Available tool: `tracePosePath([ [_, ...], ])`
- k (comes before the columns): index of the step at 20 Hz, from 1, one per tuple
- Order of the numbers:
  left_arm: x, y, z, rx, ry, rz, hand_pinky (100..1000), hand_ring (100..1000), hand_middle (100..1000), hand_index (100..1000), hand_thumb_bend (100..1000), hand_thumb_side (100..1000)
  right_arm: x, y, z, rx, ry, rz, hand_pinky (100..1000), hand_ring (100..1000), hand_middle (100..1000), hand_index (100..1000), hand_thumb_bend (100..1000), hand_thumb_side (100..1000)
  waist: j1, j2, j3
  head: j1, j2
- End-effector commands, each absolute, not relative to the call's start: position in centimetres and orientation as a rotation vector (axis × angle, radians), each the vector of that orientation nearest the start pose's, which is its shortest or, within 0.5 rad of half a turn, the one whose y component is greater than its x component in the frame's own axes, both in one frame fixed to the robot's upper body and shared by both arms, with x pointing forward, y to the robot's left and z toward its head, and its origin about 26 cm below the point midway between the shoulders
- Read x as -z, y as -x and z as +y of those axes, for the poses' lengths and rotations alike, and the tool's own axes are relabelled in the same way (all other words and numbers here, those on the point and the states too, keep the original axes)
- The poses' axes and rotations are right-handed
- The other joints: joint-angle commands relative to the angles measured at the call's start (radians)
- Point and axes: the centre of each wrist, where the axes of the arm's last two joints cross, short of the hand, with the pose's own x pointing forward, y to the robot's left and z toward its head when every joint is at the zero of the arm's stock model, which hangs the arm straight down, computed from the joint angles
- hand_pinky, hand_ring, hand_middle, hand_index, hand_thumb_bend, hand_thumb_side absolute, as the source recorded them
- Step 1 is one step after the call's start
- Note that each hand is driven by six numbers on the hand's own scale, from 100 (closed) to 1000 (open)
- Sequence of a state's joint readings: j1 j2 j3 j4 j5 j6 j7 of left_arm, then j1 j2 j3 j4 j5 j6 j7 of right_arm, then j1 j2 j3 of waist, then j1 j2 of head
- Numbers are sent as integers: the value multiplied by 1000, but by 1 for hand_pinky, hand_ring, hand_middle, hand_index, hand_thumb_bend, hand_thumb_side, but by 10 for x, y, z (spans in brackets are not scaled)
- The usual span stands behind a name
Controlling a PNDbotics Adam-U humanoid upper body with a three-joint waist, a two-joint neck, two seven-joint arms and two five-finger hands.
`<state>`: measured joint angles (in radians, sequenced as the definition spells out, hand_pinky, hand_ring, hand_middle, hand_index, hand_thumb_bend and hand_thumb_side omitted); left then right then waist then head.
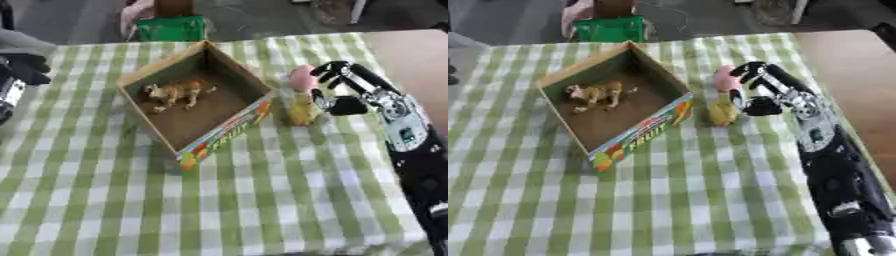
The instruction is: Pick up objects on the table and place them in the box.
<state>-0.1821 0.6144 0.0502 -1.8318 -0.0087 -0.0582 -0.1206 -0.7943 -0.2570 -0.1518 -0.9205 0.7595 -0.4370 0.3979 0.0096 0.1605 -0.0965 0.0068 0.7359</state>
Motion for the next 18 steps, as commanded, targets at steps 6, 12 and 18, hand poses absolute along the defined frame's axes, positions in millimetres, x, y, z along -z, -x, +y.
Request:
tracePosePath([
  [6,-177,-301,351,681,-424,-1970,767,675,663,791,112,797,-130,-462,-297,-1380,417,-1694,706,775,784,830,100,399,0,-14,-3,-2,-13],
  [12,-175,-302,351,670,-416,-1967,765,671,659,790,109,800,-130,-461,-288,-1485,395,-1678,717,783,789,839,100,374,0,-15,-4,-4,-13],
  [18,-174,-302,350,662,-411,-1966,764,668,656,789,100,804,-131,-462,-273,-1547,484,-1692,713,766,738,815,100,278,0,-17,-1,-5,-14],
])
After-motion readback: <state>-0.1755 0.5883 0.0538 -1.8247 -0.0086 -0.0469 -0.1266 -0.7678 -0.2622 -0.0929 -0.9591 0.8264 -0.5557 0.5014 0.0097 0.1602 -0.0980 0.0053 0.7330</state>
